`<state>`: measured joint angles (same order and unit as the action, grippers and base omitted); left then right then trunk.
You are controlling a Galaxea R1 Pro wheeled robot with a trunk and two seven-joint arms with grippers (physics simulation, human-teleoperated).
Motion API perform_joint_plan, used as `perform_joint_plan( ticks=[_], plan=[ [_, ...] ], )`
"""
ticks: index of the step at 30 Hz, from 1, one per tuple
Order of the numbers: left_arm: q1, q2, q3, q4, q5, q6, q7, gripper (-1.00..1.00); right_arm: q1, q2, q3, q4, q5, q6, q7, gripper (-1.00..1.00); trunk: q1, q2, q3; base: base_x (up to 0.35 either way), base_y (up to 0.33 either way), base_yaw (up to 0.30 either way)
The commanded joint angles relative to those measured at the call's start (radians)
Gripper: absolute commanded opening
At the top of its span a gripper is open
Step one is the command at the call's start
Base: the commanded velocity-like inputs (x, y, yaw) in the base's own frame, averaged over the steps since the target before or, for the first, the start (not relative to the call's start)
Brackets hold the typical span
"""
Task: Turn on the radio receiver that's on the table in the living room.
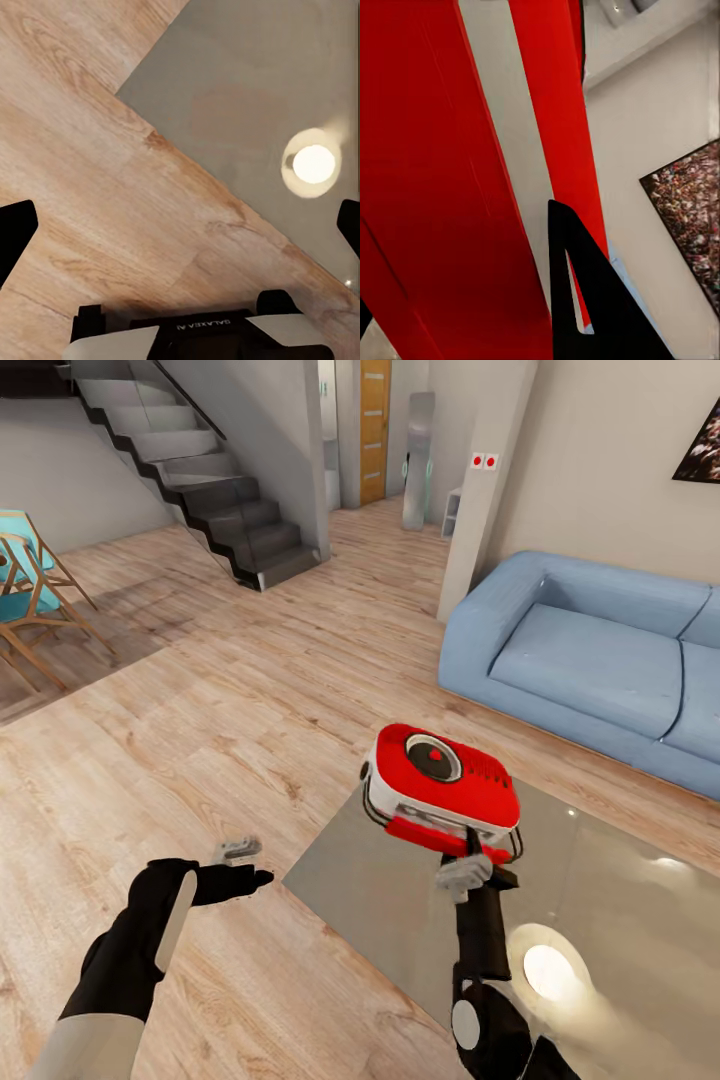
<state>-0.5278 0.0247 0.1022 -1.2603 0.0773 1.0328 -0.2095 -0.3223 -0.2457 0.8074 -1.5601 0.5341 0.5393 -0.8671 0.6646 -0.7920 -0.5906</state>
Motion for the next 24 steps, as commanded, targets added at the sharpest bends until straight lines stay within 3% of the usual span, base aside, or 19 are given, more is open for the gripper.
perform_joint_plan(
  ticks=[1,5,8,13,14,19,21,24],
  plan=[
    [-0.007,0.0,0.0,-0.001,0.0,0.005,0.0,1.0,0.004,-0.009,0.041,0.014,-0.007,-0.012,-0.069,-1.0,0.0,0.0,0.0,0.0,0.0,0.0],
    [-0.02,0.003,-0.001,-0.013,0.001,0.011,-0.003,1.0,0.008,-0.02,0.106,0.117,-0.007,-0.091,-0.2,-1.0,0.0,0.0,0.0,0.0,0.0,0.0],
    [-0.023,0.006,-0.001,-0.028,0.001,0.012,-0.031,1.0,0.009,-0.017,0.122,0.228,-0.006,-0.146,-0.238,-1.0,0.0,0.0,0.0,0.0,0.0,0.0],
    [-0.025,0.008,-0.001,-0.081,0.001,0.014,-0.147,1.0,0.009,-0.004,0.135,0.422,0.021,-0.217,-0.29,-1.0,0.0,0.0,0.0,0.0,0.0,0.0],
    [-0.025,0.005,-0.001,-0.114,0.001,0.014,-0.195,1.0,0.009,0.013,0.137,0.488,0.038,-0.247,-0.309,-1.0,0.0,0.0,0.0,0.0,0.0,0.0],
    [-0.026,-0.008,0.0,-0.198,0.013,0.014,-0.254,1.0,0.009,0.072,0.139,0.622,0.078,-0.29,-0.331,-1.0,0.0,0.0,0.0,0.0,0.0,0.0],
    [-0.026,-0.017,0.0,-0.222,0.036,0.014,-0.268,1.0,0.009,0.098,0.139,0.677,0.096,-0.296,-0.338,-1.0,0.0,0.0,0.0,0.0,0.0,0.0],
    [-0.027,-0.022,-0.001,-0.244,0.106,0.014,-0.28,1.0,0.009,0.134,0.138,0.737,0.124,-0.301,-0.371,-1.0,0.0,0.0,0.0,0.0,0.0,0.0]
  ],
)
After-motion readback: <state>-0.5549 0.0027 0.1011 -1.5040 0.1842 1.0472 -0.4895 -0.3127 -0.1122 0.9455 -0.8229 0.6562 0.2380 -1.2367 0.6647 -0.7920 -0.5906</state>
